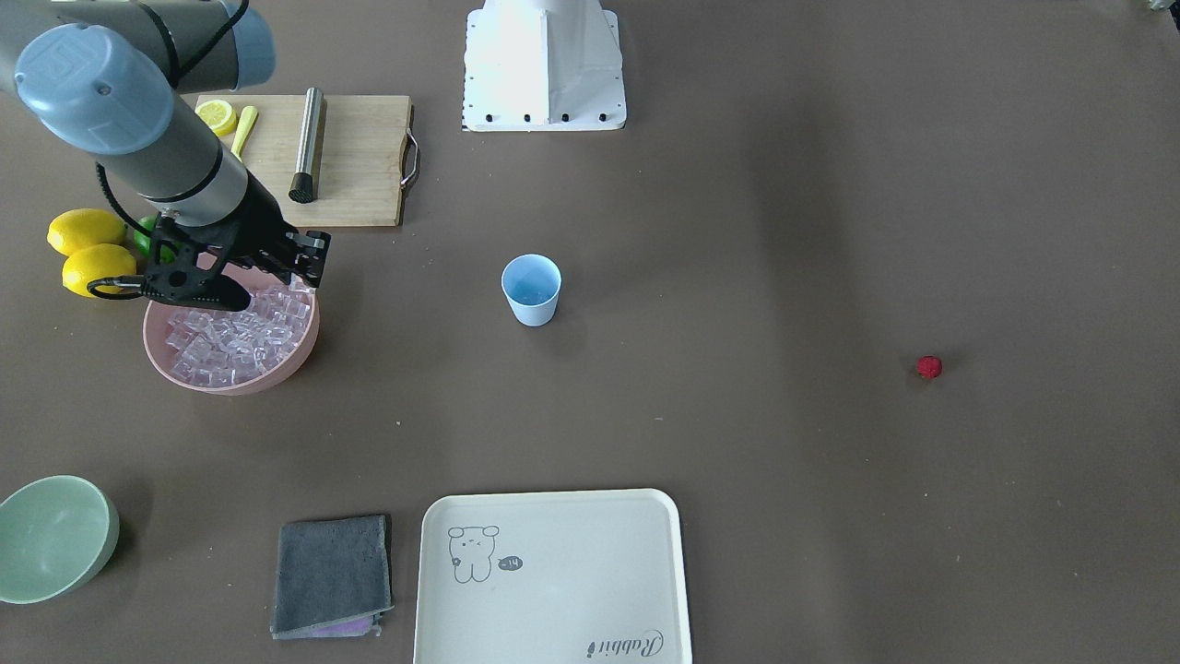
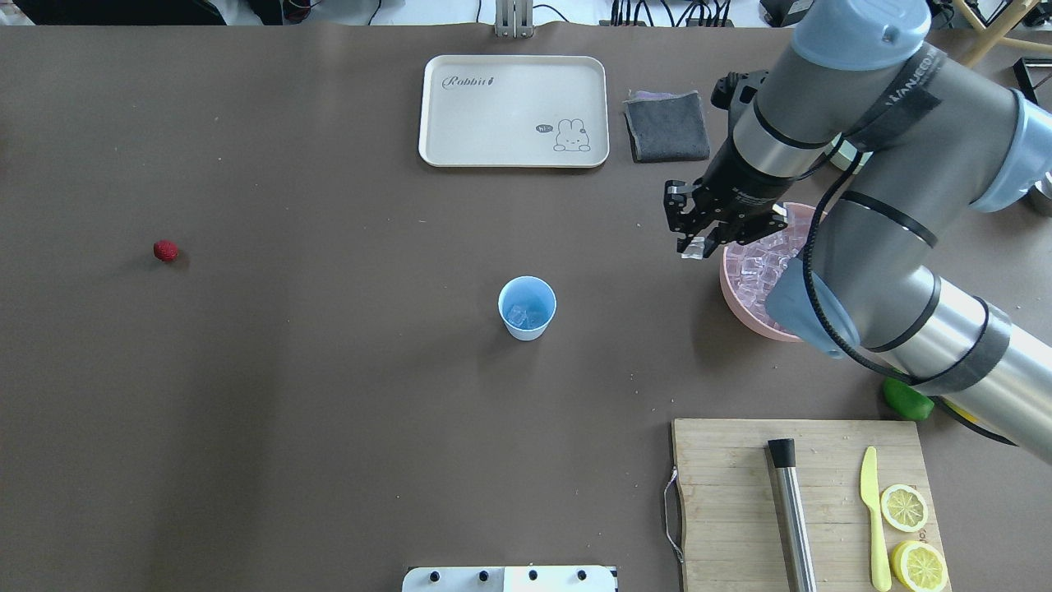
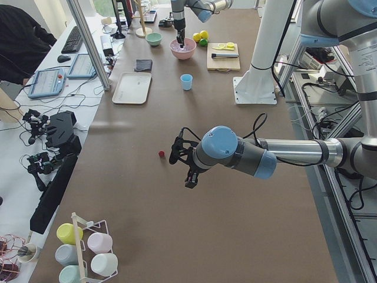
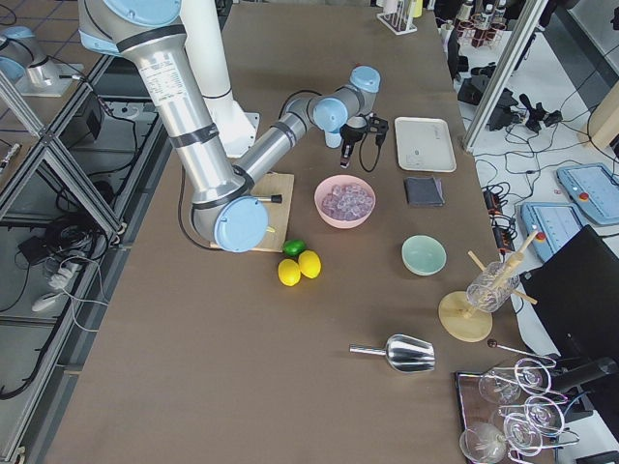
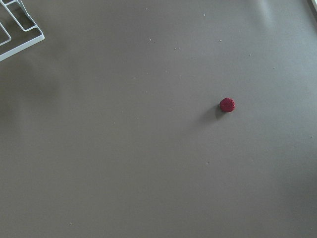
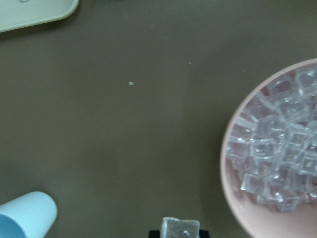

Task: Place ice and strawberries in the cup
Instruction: 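Carry the ice cube to the light-blue cup and release it, then grasp the red strawberry with the left gripper while the right arm withdraws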

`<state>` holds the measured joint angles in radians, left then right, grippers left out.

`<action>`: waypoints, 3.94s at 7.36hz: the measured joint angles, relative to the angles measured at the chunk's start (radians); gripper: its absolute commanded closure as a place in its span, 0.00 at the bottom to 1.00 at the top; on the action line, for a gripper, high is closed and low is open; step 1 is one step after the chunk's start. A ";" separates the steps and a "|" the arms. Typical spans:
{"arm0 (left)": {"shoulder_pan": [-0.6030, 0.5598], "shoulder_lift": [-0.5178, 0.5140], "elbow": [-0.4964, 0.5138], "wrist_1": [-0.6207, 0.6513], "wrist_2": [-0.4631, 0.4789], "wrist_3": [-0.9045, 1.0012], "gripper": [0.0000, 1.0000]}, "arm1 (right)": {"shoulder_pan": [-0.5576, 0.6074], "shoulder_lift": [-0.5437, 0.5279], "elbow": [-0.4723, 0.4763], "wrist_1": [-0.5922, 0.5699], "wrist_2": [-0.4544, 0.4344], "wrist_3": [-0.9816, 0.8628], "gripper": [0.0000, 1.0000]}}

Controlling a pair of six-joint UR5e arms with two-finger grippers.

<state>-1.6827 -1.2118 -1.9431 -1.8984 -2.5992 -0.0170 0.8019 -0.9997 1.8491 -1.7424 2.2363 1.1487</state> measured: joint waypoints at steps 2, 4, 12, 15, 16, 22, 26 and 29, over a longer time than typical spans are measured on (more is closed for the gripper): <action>0.000 -0.001 0.018 -0.001 0.001 0.000 0.03 | -0.100 0.123 -0.061 0.028 -0.037 0.096 1.00; 0.000 -0.001 0.030 0.000 0.002 0.000 0.03 | -0.181 0.177 -0.162 0.140 -0.106 0.153 1.00; 0.058 -0.076 0.050 0.001 0.016 -0.149 0.03 | -0.197 0.190 -0.225 0.194 -0.139 0.162 0.23; 0.283 -0.284 0.106 0.000 0.162 -0.484 0.03 | -0.023 0.013 -0.093 0.187 -0.046 -0.021 0.26; 0.363 -0.357 0.154 -0.003 0.221 -0.560 0.03 | 0.046 -0.041 -0.077 0.186 -0.004 -0.103 0.27; 0.696 -0.564 0.500 -0.326 0.461 -0.920 0.07 | 0.294 -0.251 -0.076 0.185 0.125 -0.513 0.26; 0.744 -0.571 0.530 -0.364 0.510 -0.961 0.60 | 0.312 -0.258 -0.079 0.163 0.131 -0.532 0.27; 0.745 -0.567 0.528 -0.361 0.511 -0.963 1.00 | 0.313 -0.254 -0.085 0.157 0.132 -0.533 0.27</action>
<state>-0.9374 -1.7792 -1.4150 -2.2591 -2.0881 -0.9804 1.1151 -1.2533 1.7645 -1.5857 2.3683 0.6152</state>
